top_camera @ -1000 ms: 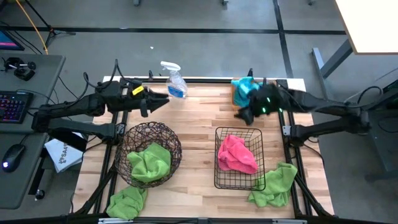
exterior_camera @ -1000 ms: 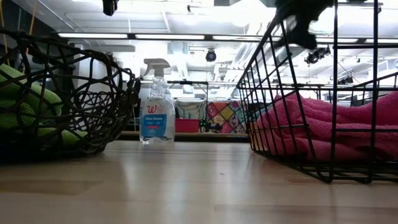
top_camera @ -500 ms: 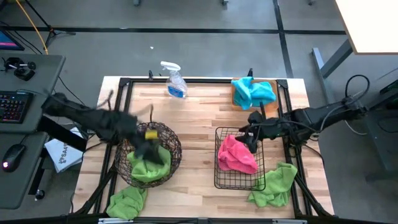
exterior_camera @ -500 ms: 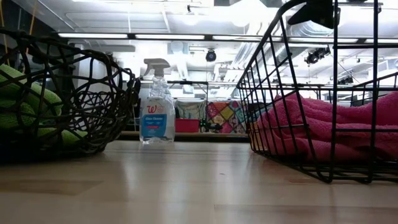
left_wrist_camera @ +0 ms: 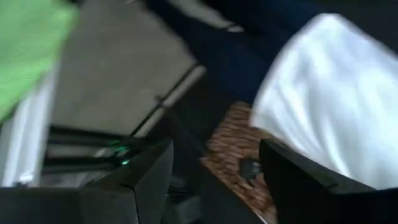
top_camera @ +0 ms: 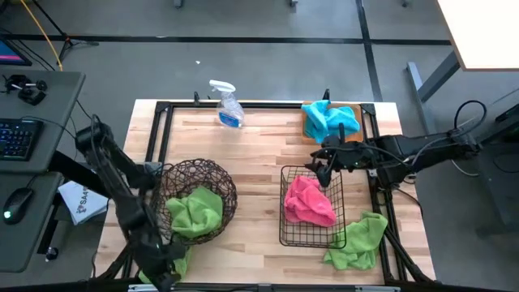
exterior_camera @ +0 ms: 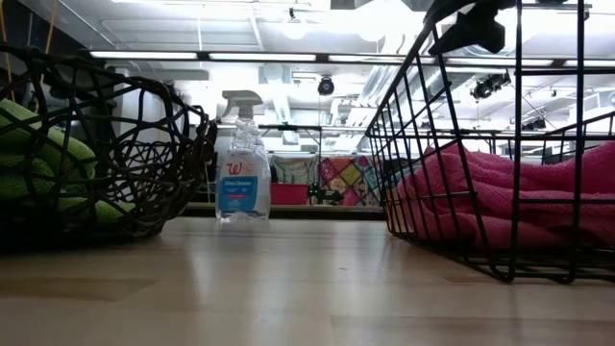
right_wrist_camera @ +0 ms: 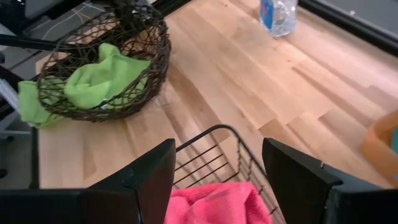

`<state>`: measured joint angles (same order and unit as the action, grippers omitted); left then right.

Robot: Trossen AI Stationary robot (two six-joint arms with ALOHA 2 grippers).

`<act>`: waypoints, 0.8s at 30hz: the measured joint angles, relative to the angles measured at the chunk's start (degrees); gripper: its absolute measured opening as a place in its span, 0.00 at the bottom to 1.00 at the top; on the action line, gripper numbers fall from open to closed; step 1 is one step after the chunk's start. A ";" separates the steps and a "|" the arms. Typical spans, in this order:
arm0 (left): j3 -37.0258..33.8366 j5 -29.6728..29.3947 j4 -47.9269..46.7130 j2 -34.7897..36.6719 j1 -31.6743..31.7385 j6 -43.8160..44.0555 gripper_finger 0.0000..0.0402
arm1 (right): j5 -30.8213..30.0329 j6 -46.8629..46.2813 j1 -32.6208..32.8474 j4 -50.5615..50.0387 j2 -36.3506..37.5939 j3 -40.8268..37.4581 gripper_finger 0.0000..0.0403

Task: Sort microfiber towel by color & place in baskets
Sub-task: Put the bottom left green towel into the round wire basket

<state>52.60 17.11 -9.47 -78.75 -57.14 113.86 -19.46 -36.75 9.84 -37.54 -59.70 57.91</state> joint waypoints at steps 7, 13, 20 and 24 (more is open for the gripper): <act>0.00 0.87 -10.68 -7.55 -2.28 5.12 0.57 | 0.66 0.86 -3.10 -0.18 0.00 0.00 0.59; 0.07 0.36 -20.21 -10.53 -2.34 4.96 0.57 | 1.90 0.81 -3.49 -0.93 0.00 0.00 0.59; 0.07 -2.60 -25.39 -10.99 -2.34 2.46 0.57 | 1.90 0.79 -3.49 -1.00 0.00 0.00 0.59; 0.07 -5.20 -26.57 -10.99 -2.34 -0.75 0.57 | 1.90 0.79 -3.49 -1.00 0.00 0.00 0.59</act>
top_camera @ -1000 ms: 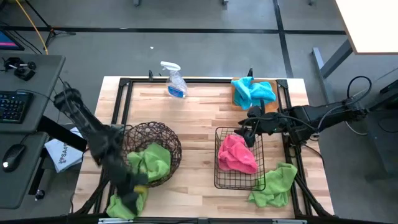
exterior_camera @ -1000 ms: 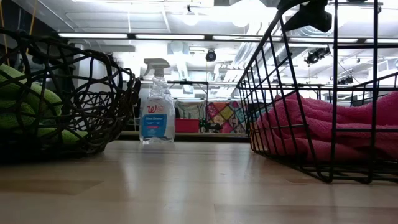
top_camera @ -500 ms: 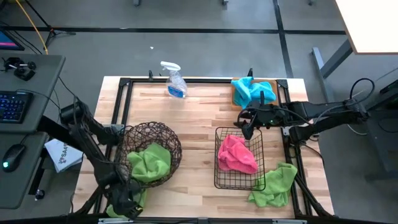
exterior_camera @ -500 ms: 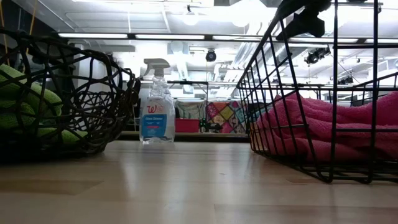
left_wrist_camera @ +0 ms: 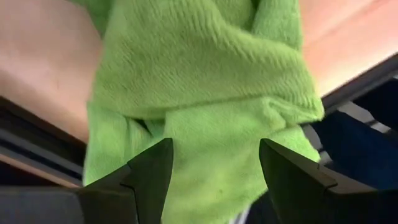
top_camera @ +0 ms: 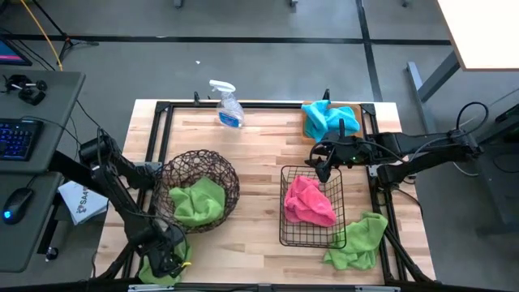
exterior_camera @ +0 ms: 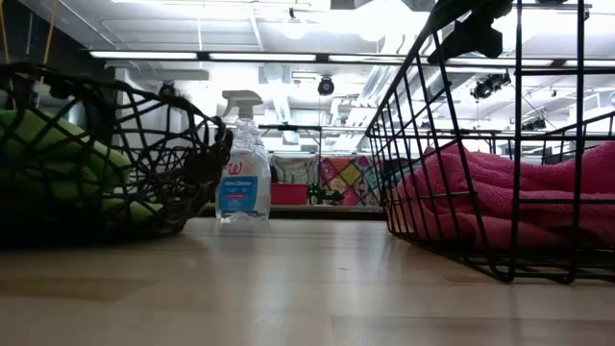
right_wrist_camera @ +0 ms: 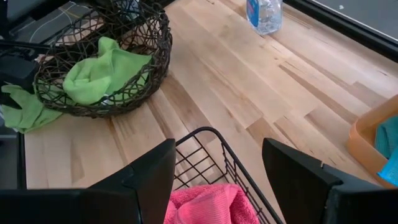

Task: Sort microfiber towel by color & place in baskets
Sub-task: Put the bottom left green towel into the round wire basket

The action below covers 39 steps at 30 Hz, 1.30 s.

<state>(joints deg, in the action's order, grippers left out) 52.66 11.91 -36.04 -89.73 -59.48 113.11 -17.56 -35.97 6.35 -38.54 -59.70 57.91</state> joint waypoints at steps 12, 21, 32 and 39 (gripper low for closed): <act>-0.09 0.31 -1.10 -0.11 0.02 -4.25 0.53 | 0.00 0.00 0.00 0.02 0.00 0.00 0.59; -0.09 0.67 3.13 -1.72 0.04 -5.41 0.45 | -0.02 -0.01 0.00 0.00 0.00 0.00 0.59; -0.11 5.62 9.49 -5.62 0.18 -7.88 0.27 | -0.02 0.00 0.00 -0.24 0.00 0.00 0.59; -0.15 1.52 26.51 4.34 0.78 -16.12 0.03 | -0.03 0.26 0.00 -0.26 0.00 0.00 0.59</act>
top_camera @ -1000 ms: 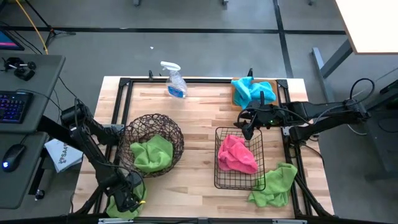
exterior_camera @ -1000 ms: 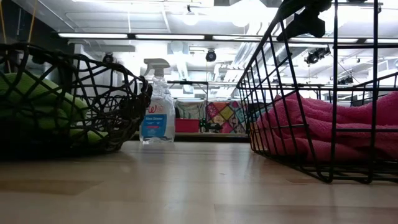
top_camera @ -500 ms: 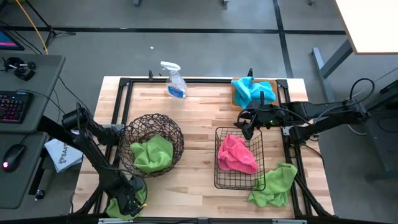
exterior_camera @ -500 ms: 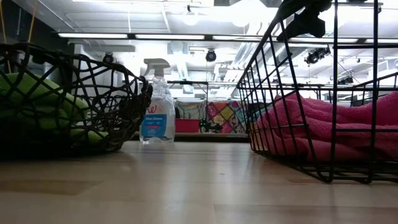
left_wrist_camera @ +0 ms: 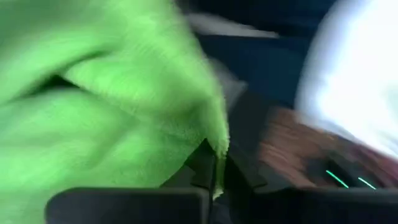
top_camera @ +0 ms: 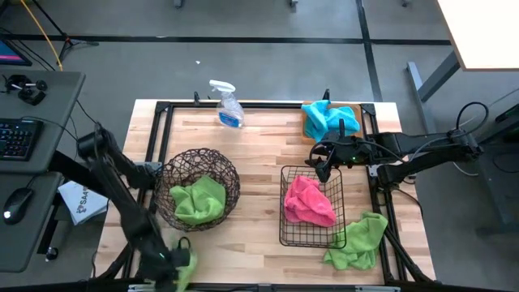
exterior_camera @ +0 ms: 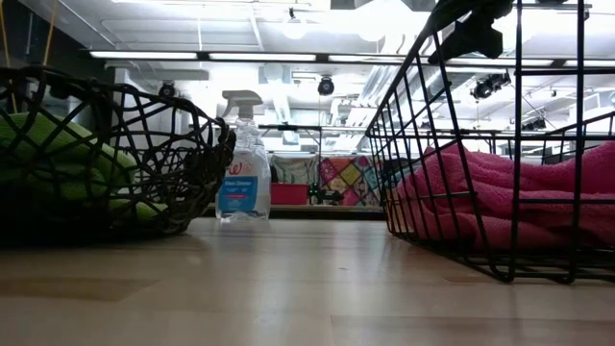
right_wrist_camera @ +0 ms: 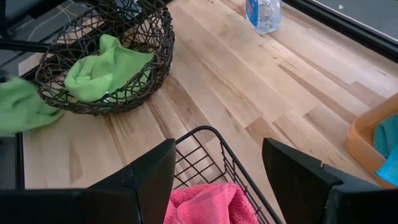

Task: Sort microfiber towel by color & place in baskets
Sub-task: Put the bottom left green towel into the round wire basket

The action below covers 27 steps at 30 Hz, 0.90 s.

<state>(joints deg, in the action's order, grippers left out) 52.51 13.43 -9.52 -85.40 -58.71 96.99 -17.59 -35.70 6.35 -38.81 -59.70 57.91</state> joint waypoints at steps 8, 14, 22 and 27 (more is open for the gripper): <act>0.13 -18.44 9.98 19.37 10.71 -15.31 0.00 | 0.00 -0.26 0.00 0.02 0.00 0.00 0.59; 2.17 -19.77 6.93 29.18 25.28 -34.78 0.00 | -0.02 -0.26 0.00 0.00 0.00 0.00 0.59; 10.86 -17.77 -19.63 33.75 25.90 -36.38 0.00 | -0.02 -0.26 0.00 0.00 0.00 0.00 0.59; 10.91 -18.96 -30.46 33.04 23.48 -34.90 0.00 | -1.22 -0.26 0.00 0.01 -0.02 -0.01 0.59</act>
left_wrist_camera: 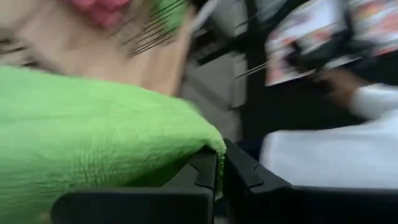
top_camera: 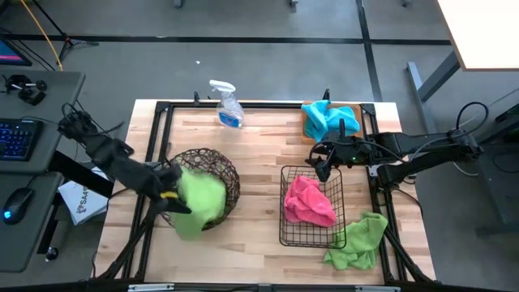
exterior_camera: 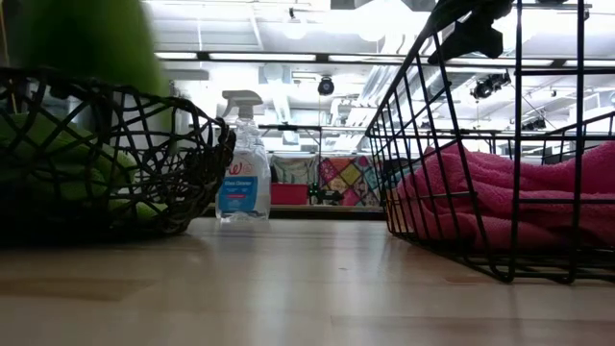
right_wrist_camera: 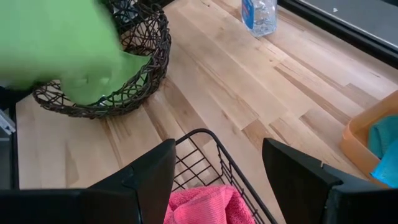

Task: Sort microfiber towel by color & place in baskets
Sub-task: Put the bottom left green towel into the round wire basket

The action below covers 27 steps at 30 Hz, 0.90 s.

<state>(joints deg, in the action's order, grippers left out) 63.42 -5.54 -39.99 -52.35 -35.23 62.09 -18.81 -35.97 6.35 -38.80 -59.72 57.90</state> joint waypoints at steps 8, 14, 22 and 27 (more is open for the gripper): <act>-2.39 -13.72 -20.16 -3.15 -0.04 6.10 0.00 | -0.22 -0.17 0.00 0.02 -0.01 0.00 0.59; -2.39 -26.88 -28.62 -0.51 -0.04 15.05 0.00 | -0.22 -0.20 0.00 0.02 0.00 -0.01 0.59; -2.39 -37.21 -41.50 -1.42 2.90 22.68 0.00 | -0.22 -0.22 0.00 0.02 -0.01 -0.01 0.59; -2.39 -30.17 -39.53 -4.95 3.84 17.43 0.00 | -0.22 -0.18 0.00 0.02 -0.01 -0.01 0.59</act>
<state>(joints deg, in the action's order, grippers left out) 61.04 -35.70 -79.52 -57.30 -31.39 79.52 -19.03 -36.15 6.35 -38.78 -59.72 57.89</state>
